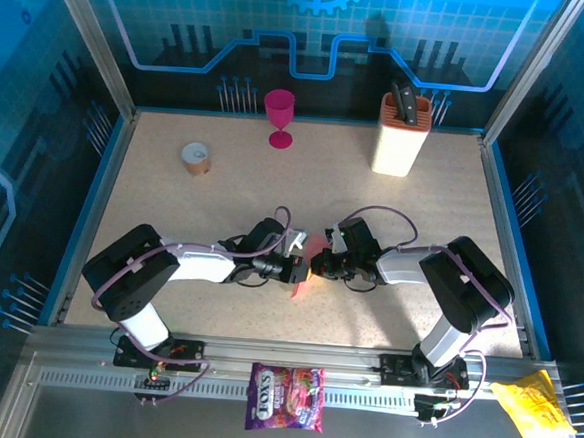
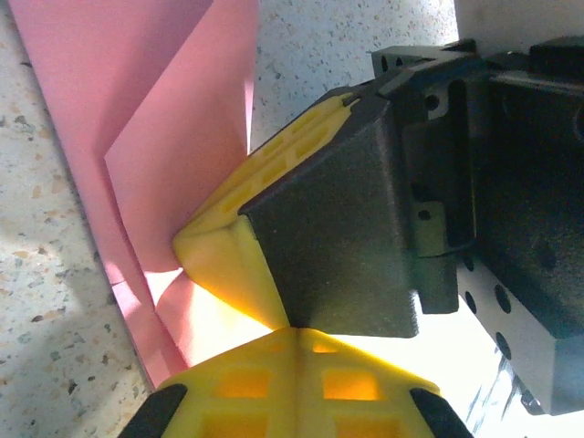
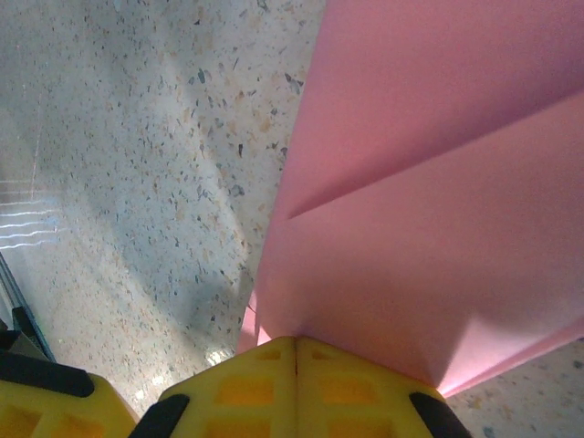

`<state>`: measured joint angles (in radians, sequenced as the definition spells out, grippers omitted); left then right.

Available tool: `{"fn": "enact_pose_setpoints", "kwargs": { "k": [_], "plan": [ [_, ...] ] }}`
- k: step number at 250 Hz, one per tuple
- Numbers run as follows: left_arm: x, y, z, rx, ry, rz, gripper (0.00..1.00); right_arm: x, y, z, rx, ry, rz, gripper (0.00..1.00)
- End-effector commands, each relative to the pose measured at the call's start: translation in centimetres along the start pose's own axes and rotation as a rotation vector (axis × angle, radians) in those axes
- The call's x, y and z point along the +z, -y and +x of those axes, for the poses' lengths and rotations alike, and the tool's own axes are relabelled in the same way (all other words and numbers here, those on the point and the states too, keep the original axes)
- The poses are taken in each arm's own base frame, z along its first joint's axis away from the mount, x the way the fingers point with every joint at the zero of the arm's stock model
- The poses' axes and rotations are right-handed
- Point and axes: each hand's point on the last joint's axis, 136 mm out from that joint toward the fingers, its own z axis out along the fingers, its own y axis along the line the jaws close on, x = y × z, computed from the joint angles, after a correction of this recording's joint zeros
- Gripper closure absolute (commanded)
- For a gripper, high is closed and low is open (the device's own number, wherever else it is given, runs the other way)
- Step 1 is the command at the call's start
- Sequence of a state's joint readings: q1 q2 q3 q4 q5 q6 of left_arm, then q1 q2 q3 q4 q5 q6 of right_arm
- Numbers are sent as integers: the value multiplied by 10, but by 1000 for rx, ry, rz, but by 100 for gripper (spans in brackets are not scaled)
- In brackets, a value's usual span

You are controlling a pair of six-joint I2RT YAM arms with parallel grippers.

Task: Fold a paper plane with a square sheet of paper (pick it up from the middle)
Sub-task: Fold the wing for the fifth time at the center of the table.

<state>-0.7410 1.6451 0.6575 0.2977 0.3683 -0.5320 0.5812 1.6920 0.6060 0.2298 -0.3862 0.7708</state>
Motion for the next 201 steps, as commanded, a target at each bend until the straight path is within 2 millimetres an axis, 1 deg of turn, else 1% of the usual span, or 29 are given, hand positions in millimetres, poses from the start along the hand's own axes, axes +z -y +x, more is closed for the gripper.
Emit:
{"fn": "enact_pose_setpoints", "kwargs": {
  "k": [1, 51, 77, 106, 132, 201],
  "plan": [
    [7, -4, 3, 8, -10, 13, 100, 0, 100, 59, 138, -131, 365, 100],
    [11, -6, 10, -6, -24, 20, 100, 0, 99, 58, 139, -131, 363, 100],
    [13, -4, 18, -6, -37, 24, 100, 0, 98, 58, 141, -130, 363, 100],
    [13, -7, 29, -21, -21, 27, 100, 0, 99, 59, 142, -130, 362, 100],
    [13, -11, 31, -48, 17, 28, 100, 0, 99, 58, 143, -130, 364, 100],
    [14, -19, 36, -65, 25, -1, 100, 1, 99, 59, 144, -130, 360, 100]
  ]
}}
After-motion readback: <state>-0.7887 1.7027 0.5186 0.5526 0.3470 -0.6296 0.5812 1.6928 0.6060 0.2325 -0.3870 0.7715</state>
